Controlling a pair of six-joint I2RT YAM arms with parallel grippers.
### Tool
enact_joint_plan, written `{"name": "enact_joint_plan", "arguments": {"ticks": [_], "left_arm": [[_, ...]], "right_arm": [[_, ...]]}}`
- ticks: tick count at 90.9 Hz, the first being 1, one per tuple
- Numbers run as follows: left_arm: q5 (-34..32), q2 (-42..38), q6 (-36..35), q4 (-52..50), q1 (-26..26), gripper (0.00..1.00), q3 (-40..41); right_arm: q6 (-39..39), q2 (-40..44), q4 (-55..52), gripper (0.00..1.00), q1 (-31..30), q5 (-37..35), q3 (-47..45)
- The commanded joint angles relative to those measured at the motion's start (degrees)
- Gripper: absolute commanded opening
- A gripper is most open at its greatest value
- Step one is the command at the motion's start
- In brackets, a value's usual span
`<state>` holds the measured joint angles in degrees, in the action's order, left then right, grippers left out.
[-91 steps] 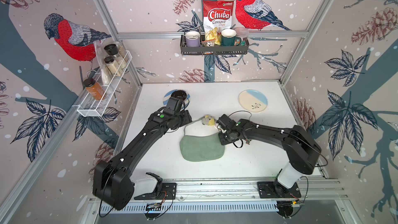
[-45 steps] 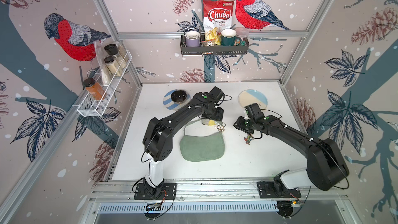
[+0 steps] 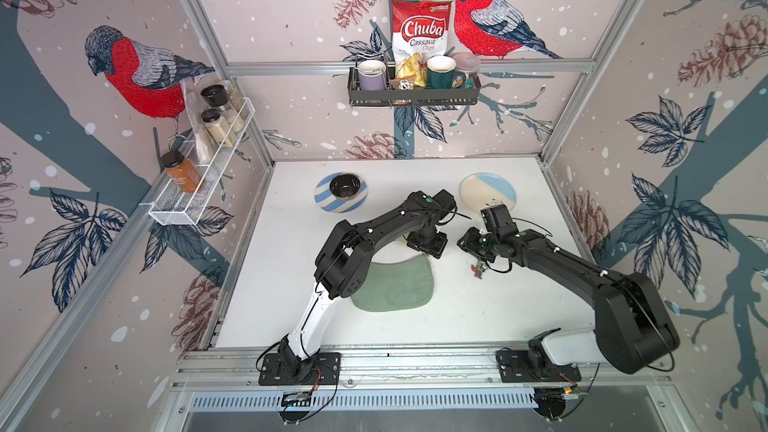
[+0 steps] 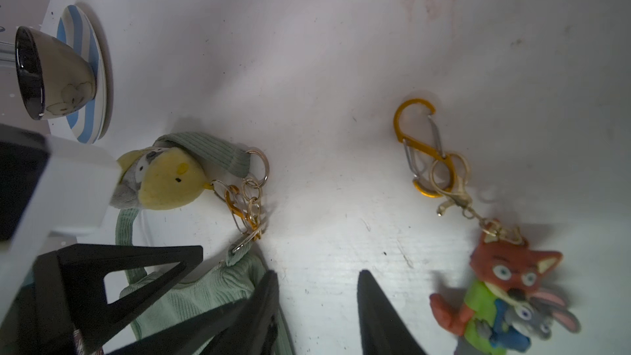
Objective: Remove the decoration from the bag
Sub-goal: Pick up the bag from the center of the board.
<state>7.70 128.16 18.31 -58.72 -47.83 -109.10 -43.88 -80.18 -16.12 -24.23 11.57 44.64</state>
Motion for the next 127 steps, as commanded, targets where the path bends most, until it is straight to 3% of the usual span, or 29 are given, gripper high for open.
{"name": "enact_joint_plan", "arguments": {"ticks": [1,24,41,51,57,70,79,91,103,114,122,127], "left_arm": [[1.9,1.5,-2.3,-0.4,-0.2,0.55,-0.3],[2.8,0.7,-4.7,-0.6,0.1,0.0,-1.0],[13.2,-5.3,-1.9,4.6,-0.6,0.0,4.0],[16.8,-4.2,-1.3,2.9,-0.9,0.34,3.7],[14.1,-5.4,-2.8,0.4,0.1,0.46,2.6],[6.7,-7.9,-1.2,-1.4,6.0,0.63,1.3],[1.1,-6.8,-0.8,-4.0,7.0,0.78,-0.2],[-0.2,-4.9,0.3,-1.9,6.9,0.8,0.7],[-6.7,-1.7,-0.3,-1.2,7.3,0.76,0.3],[-3.3,0.6,1.5,3.4,8.0,0.63,1.0],[0.0,1.5,2.6,4.2,8.2,0.4,0.1],[2.4,0.2,3.6,4.3,8.9,0.18,-0.1]], "right_arm": [[-0.9,0.4,1.8,0.38,0.0,1.1,-0.5],[-0.6,0.7,1.6,0.37,-0.1,0.4,-1.3],[-0.3,1.2,1.6,0.36,-0.1,-0.7,-1.7],[0.3,1.1,0.7,0.35,0.2,-1.1,-0.9],[0.6,1.4,0.1,0.35,0.4,-1.2,-0.6],[0.7,1.4,-0.1,0.35,0.2,-0.9,-0.7],[0.7,0.5,-0.1,0.35,-0.2,-0.8,-0.4],[0.2,-0.1,0.7,0.35,-0.9,-0.9,-0.1],[0.4,-0.9,0.3,0.35,-1.9,-1.0,0.6],[0.5,-1.4,0.3,0.34,-2.5,-1.0,0.6],[0.4,-1.6,0.1,0.34,-2.8,-1.0,0.7],[0.5,-1.2,-0.1,0.34,-3.0,-1.1,0.6]]}}
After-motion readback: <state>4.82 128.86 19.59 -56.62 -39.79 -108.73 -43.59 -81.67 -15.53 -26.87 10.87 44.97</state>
